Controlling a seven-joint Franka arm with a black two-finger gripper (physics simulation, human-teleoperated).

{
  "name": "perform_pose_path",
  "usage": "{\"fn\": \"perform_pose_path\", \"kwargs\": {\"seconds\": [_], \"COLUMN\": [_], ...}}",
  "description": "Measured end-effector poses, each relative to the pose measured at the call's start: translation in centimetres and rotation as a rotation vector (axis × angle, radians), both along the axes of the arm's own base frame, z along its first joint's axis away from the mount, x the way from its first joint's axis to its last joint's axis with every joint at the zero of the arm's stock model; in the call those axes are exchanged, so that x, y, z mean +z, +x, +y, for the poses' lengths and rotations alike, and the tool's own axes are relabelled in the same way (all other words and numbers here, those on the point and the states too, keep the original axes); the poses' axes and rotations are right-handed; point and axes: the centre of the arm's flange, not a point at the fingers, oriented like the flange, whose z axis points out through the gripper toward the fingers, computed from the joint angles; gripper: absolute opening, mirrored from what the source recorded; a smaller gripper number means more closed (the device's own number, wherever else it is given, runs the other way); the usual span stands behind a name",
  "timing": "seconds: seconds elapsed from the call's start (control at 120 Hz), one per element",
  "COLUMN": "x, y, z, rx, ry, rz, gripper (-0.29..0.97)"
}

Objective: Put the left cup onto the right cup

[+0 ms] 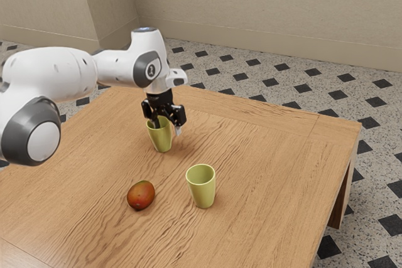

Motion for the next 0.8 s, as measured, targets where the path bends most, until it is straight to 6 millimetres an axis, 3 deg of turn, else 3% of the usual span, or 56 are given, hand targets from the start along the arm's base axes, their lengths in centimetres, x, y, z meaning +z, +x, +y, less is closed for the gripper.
{"fn": "perform_pose_path", "kwargs": {"seconds": [0.167, 0.3, 0.55, 0.8], "x": [-0.15, -0.77, -0.95, -0.49], "y": [0.08, -0.19, -0.31, -0.37], "z": [0.12, 0.19, 0.35, 0.23], "rx": [0.008, 0.017, 0.033, 0.031], "ry": [0.002, 0.002, 0.011, 0.038], "rz": [-0.007, 0.004, 0.009, 0.012], "gripper": [0.19, 0.03, -0.09, -0.1]}}
